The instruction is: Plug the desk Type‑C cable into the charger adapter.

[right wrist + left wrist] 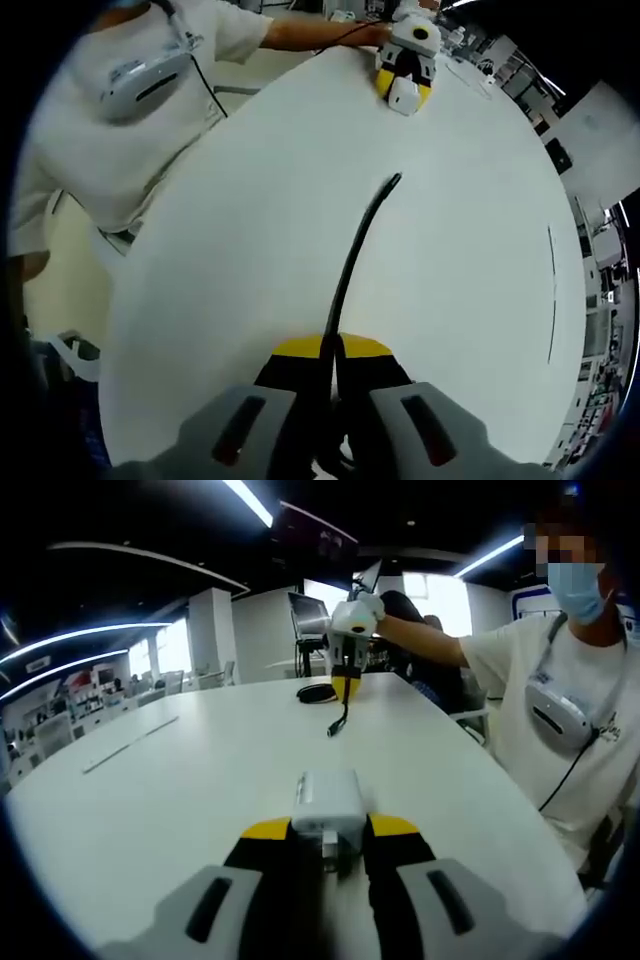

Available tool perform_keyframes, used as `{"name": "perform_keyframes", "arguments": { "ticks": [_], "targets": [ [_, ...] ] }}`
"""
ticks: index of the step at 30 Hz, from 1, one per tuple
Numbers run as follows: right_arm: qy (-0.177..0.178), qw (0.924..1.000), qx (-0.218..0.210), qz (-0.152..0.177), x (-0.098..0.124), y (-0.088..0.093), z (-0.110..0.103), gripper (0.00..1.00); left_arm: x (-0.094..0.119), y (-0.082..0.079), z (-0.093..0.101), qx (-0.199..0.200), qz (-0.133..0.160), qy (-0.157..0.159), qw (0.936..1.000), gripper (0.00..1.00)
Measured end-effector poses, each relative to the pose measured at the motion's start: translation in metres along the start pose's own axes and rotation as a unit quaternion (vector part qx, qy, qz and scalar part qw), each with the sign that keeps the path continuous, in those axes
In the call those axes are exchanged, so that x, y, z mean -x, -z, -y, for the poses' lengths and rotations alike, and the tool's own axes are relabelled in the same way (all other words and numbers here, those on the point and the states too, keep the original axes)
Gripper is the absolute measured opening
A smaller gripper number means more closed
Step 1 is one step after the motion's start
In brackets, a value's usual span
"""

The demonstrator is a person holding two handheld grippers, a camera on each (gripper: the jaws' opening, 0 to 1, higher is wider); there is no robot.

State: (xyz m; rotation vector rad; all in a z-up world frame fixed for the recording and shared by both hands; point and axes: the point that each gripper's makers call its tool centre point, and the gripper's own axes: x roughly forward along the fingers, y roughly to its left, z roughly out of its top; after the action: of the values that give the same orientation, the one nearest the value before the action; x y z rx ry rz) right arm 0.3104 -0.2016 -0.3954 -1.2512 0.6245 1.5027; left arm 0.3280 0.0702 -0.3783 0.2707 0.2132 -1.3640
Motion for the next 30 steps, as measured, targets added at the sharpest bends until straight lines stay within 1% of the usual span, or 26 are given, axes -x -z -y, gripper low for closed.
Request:
{"name": "perform_keyframes", "arguments": {
  "ticks": [12, 17, 30],
  "targets": [
    [0.002, 0.9999, 0.006, 0.009, -0.001, -0.011, 0.001, 0.03, -0.001, -0.001, 0.001, -0.008, 0.005, 0.004, 0.9999, 0.26],
    [0.003, 0.9998, 0.005, 0.018, -0.004, -0.016, 0.003, 0.03, -0.003, -0.001, 0.006, -0.009, 0.007, 0.012, 0.9999, 0.26],
    [0.000, 0.9996, 0.019, 0.021, -0.008, -0.030, 0.000, 0.03, -0.005, -0.001, 0.011, -0.010, 0.011, 0.018, 0.9997, 0.26]
  ]
}}
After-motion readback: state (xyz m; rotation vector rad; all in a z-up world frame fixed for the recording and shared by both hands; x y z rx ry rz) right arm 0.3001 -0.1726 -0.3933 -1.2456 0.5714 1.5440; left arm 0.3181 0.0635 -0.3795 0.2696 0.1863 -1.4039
